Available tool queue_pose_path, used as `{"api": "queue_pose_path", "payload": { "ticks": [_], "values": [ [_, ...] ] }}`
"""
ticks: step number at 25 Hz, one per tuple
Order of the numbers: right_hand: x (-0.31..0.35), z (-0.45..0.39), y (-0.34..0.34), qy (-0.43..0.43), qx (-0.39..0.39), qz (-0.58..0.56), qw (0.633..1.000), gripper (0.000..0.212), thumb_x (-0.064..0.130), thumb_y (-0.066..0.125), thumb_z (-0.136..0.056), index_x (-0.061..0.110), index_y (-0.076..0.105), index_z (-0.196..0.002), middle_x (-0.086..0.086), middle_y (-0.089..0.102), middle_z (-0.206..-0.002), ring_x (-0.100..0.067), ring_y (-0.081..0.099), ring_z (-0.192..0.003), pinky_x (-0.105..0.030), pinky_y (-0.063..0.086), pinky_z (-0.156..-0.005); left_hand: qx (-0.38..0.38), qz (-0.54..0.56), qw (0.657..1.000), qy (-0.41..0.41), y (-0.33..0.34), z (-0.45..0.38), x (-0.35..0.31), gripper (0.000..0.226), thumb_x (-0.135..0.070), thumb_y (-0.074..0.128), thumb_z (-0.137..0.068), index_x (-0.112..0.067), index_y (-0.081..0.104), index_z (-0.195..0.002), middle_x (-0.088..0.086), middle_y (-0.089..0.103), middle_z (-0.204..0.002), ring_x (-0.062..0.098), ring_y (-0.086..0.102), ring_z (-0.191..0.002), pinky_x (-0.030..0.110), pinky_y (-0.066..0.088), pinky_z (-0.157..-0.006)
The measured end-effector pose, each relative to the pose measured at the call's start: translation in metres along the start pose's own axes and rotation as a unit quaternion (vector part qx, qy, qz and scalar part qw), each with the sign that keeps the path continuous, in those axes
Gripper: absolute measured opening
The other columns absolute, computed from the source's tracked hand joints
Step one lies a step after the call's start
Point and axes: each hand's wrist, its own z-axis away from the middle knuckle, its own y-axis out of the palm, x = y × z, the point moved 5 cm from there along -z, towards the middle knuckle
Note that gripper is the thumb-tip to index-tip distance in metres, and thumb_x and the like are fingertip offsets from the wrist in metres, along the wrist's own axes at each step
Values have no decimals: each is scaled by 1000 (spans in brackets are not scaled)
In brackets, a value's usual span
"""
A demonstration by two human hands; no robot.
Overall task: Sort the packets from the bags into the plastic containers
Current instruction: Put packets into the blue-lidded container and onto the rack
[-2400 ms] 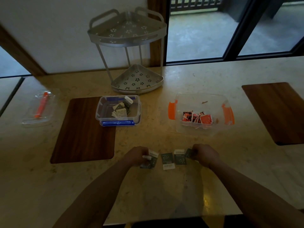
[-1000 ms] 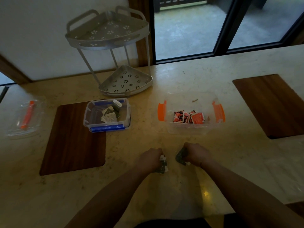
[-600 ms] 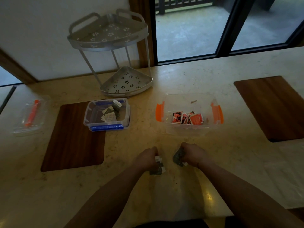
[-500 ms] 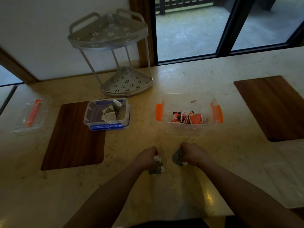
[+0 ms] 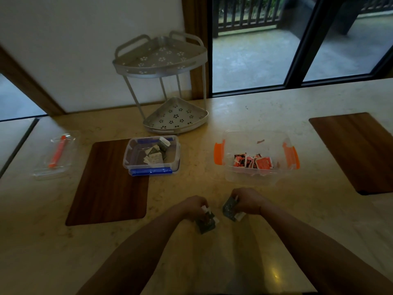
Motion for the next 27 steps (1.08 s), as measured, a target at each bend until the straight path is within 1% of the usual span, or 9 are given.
{"api": "queue_pose_path", "payload": {
  "ticks": [5, 9, 11, 13, 16, 18, 22, 25, 27],
  "values": [
    [61, -13, -12, -37, -31, 30, 998, 41, 21, 68, -84, 15, 58, -123, -10, 60, -126, -25, 57, -112, -35, 48, -89, -29, 56, 998, 26, -65, 14, 28, 42, -10, 65, -88, -12, 51, -128, 14, 51, -132, 25, 56, -109, 24, 52, -71],
    [117, -27, -29, -62, -55, 35, 996, 41, 23, 68, -84, 17, 57, -123, -10, 62, -124, -25, 59, -110, -36, 50, -89, -72, 107, 991, 31, -127, 27, 52, 34, -7, 64, -89, -8, 55, -122, 17, 57, -123, 28, 60, -106, 35, 55, -79],
    [144, -35, -37, -80, -66, 39, 994, 40, 23, 67, -84, 16, 57, -123, -9, 62, -124, -25, 60, -109, -36, 51, -89, -99, 127, 986, 39, -155, 32, 64, 29, -8, 64, -89, -7, 55, -116, 18, 59, -115, 28, 61, -98, 37, 56, -75],
    [167, -45, -46, -89, -81, 42, 992, 39, 24, 66, -85, 17, 57, -122, -10, 63, -122, -26, 61, -107, -36, 51, -89, -116, 138, 983, 30, -178, 37, 76, 34, -11, 64, -89, -9, 52, -121, 12, 56, -110, 26, 60, -95, 32, 55, -67],
    [194, -60, -58, -90, -99, 23, 991, 36, 23, 66, -85, 16, 58, -119, -11, 64, -120, -26, 60, -106, -33, 48, -87, -120, 140, 983, 22, -206, 39, 95, 43, -11, 64, -90, -13, 49, -130, 9, 55, -115, 27, 60, -103, 26, 54, -62],
    [209, -70, -65, -92, -108, 12, 990, 35, 21, 66, -85, 14, 58, -118, -11, 64, -119, -25, 59, -107, -31, 47, -88, -120, 139, 983, 26, -221, 40, 109, 42, -10, 63, -90, -12, 50, -130, 9, 58, -120, 28, 59, -110, 27, 54, -65],
    [232, -94, -70, -102, -112, 17, 988, 32, 20, 67, -85, 14, 60, -116, -10, 64, -117, -25, 59, -107, -30, 45, -87, -169, 93, 979, 62, -248, 39, 135, 39, -13, 68, -86, -11, 59, -124, 10, 64, -114, 26, 64, -103, 40, 56, -82],
    [244, -115, -69, -101, -115, 36, 988, 31, 22, 69, -82, 13, 62, -111, -12, 66, -114, -28, 60, -104, -37, 49, -89, -226, 71, 970, 50, -267, 31, 155, 36, -18, 70, -85, -11, 64, -119, 9, 67, -115, 25, 65, -104, 41, 56, -86],
    [250, -127, -68, -96, -118, 32, 988, 27, 21, 69, -82, 14, 63, -107, -11, 67, -112, -26, 62, -101, -36, 50, -88, -252, 60, 965, 46, -274, 22, 166, 32, -20, 70, -85, -10, 67, -115, 10, 69, -113, 24, 66, -101, 42, 56, -86]
  ]
}}
